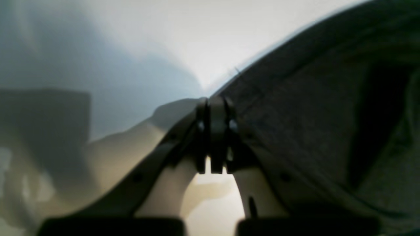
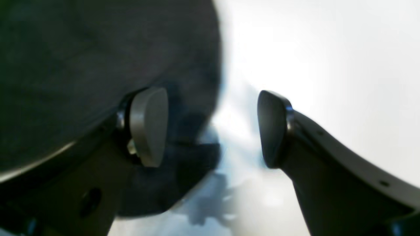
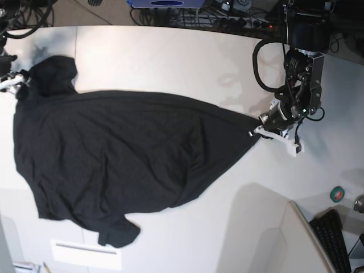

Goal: Layout the t-shirt on the table in an organized manner, then fold the t-shirt properly
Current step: 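Pull the shirt corner away from the right gripper with the left gripper, then hold the shirt corners with both grippers, stretching it flat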

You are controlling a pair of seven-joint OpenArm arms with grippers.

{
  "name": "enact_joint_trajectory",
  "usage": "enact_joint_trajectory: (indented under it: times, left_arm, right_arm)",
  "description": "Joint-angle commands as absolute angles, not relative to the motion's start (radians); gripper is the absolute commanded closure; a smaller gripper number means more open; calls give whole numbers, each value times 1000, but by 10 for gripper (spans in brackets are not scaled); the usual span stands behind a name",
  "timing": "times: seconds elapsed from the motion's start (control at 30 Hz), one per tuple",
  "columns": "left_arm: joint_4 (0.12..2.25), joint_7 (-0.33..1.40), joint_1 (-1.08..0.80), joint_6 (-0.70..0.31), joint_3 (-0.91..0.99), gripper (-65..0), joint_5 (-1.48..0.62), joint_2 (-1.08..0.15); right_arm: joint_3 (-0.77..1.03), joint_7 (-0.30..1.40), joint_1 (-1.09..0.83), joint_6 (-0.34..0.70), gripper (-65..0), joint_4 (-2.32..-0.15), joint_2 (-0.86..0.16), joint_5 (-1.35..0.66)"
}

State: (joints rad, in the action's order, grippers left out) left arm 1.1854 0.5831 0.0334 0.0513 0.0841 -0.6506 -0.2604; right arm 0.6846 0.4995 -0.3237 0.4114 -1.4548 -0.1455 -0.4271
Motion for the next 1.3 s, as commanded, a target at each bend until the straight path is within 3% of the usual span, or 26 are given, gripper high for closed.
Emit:
enact_joint_trajectory:
  times: [0.0,0.17,0.5,0.57,0.63,0.7,1.03,1.27]
  left_arm:
    - [1213,564,39,45,107,0,-653,-286]
    - [1210,564,30,45,142,0,-651,-295]
    - [1230,564,-1,45,266,0,-650,-328]
    - [1231,564,-15,45,268,0,-650,-334]
    - [1231,564,-21,45,271,0,-647,-335]
    - [1231,564,-22,45,275,0,-647,-335]
    - [1230,564,-22,45,275,0,-647,-335]
    - [1230,564,-22,45,275,0,-647,-335]
  right_arm:
    - [656,487,-335,417,-404,-1491,-160,-440]
    - [547,486,-346,298,-404,-1511,-159,-268]
    - [509,483,-344,295,-401,-1514,-157,-220]
    - [507,483,-332,295,-335,-1514,-157,-220]
    - [499,484,-332,295,-191,-1511,-157,-220]
    - [483,487,-332,295,0,-1514,-157,-220]
    - [372,487,-334,295,0,-1503,-157,-219]
    - [397,489,-269,292,0,-1319,-165,-216]
